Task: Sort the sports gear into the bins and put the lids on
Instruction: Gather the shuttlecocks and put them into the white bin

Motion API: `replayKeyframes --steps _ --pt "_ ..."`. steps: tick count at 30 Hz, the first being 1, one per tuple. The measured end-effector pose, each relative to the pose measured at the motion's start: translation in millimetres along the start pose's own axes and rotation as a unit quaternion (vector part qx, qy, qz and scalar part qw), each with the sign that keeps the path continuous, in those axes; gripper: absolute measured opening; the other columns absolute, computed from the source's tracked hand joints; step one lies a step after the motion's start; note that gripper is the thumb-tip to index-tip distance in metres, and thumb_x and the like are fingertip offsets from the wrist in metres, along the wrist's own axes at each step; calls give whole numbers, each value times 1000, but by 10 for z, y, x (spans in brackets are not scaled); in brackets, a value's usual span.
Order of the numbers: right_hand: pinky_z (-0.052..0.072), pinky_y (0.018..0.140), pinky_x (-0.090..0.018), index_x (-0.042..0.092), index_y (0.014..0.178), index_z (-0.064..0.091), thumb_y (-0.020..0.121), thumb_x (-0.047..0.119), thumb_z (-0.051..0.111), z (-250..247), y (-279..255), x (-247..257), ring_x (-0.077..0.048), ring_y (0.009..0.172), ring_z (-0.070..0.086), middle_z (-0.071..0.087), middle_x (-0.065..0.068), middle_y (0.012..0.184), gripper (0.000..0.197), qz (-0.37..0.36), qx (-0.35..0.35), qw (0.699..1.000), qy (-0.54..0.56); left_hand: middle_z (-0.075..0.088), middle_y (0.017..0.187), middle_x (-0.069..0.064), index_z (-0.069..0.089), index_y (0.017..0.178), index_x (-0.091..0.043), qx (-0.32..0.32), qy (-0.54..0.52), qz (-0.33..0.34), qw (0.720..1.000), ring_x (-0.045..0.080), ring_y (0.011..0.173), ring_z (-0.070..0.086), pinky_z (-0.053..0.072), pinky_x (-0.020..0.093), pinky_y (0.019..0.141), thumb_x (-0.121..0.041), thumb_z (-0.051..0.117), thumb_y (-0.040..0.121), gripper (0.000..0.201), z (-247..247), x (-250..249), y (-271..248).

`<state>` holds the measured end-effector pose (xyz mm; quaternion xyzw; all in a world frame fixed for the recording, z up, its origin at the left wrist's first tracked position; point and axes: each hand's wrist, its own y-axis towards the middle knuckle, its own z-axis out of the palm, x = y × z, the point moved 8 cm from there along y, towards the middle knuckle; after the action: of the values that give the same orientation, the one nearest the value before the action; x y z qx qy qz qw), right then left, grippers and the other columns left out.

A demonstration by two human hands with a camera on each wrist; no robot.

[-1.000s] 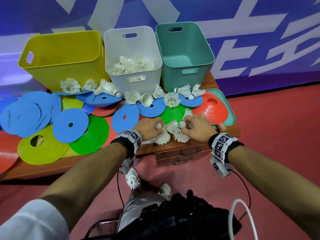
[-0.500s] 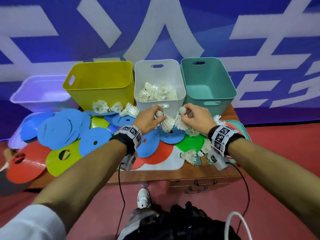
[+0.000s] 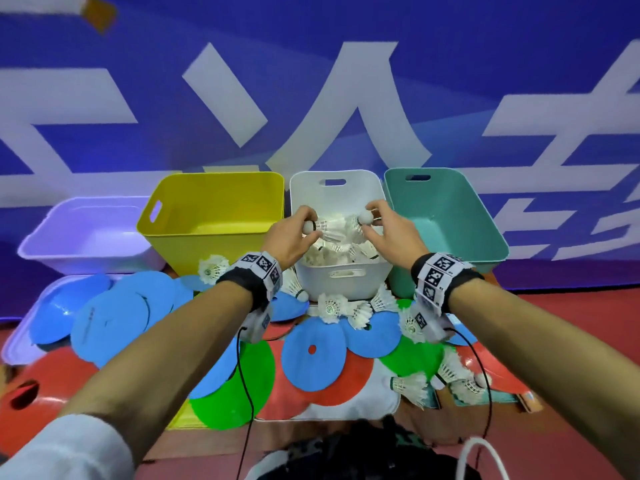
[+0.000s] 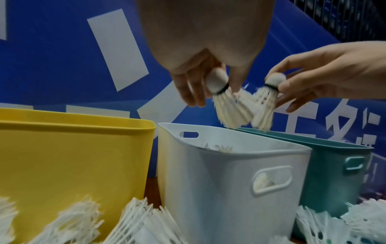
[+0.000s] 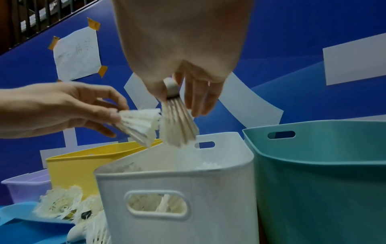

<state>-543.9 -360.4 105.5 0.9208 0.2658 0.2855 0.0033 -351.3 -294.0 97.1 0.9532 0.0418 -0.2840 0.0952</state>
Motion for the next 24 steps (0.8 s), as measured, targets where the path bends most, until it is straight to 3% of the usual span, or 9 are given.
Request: replayKeyframes --steps 3,7,16,24 --pt "43 100 -43 21 141 37 95 38 56 178 87 -88 -29 121 53 49 -8 142 53 24 67 995 -64 60 129 6 46 133 -21 49 25 -18 998 27 113 56 45 36 88 -35 65 91 49 157 137 133" --pt "36 107 -46 22 143 38 93 37 58 277 62 -209 -27 130 44 43 -7 146 55 38 87 991 -92 56 137 2 49 134 -23 54 54 2 997 25 126 49 39 40 102 -38 63 90 49 262 166 165" --pt "23 103 -36 25 141 42 90 38 59 124 -422 -532 -22 134 32 44 -4 143 55 45 56 989 -128 51 139 1 52 132 -23 97 30 84 991 23 133 38 29 42 109 -38 65 86 50 671 -294 -17" --pt "22 103 -37 22 139 47 85 40 64 -255 -1332 -1130 -23 134 32 44 -6 139 60 88 21 986 -140 52 138 4 52 131 -21 158 3 148 976 24 130 41 33 43 108 -43 58 81 55 1366 -948 -500"
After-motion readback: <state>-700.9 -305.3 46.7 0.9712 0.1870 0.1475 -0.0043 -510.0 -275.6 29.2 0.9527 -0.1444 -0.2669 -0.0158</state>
